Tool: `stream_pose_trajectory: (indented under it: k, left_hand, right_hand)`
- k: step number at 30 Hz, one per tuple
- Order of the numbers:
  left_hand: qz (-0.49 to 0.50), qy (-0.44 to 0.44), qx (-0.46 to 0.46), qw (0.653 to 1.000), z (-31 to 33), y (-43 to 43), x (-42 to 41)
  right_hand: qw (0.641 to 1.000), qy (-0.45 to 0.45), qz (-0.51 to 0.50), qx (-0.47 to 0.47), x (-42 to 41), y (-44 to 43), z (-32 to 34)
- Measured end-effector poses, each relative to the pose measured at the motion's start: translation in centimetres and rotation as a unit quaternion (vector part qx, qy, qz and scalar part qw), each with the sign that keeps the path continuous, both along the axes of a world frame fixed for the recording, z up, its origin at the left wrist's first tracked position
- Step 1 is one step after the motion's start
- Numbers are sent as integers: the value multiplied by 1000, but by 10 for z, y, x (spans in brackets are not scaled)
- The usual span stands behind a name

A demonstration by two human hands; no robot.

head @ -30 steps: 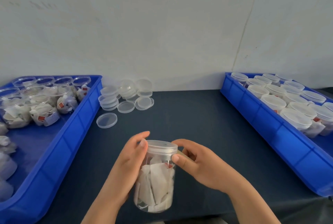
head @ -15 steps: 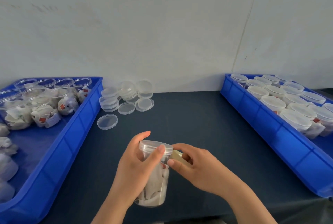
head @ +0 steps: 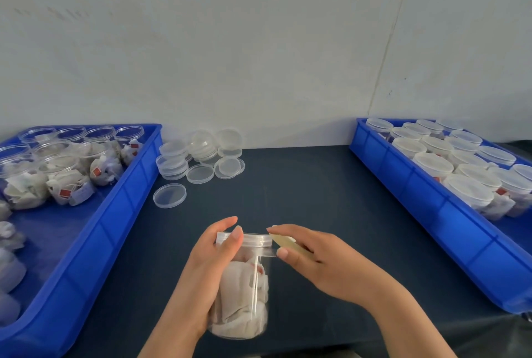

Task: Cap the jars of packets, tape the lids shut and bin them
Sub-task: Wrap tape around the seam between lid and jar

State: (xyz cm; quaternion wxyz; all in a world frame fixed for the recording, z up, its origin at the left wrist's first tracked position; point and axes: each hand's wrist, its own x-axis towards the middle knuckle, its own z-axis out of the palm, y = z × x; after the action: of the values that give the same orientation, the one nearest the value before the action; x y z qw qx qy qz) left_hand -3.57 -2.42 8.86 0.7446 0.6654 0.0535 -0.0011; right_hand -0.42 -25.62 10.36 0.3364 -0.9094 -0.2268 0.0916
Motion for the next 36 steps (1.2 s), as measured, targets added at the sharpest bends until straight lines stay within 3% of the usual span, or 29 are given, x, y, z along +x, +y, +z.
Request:
stream_pose_trajectory:
  k: [14,27,36]
  left_hand:
    - [-37,0,-1,999,-12,5,2]
    - [-2,-7,66,998,-1,21,7]
    - [-67,28,-27,997,-10,13,3]
  right_hand:
    - [997,62,11,46,5,6,-7]
    - [999,11,-19,-35,-2,-1,8]
    - [998,51,-3,30,1,8,6]
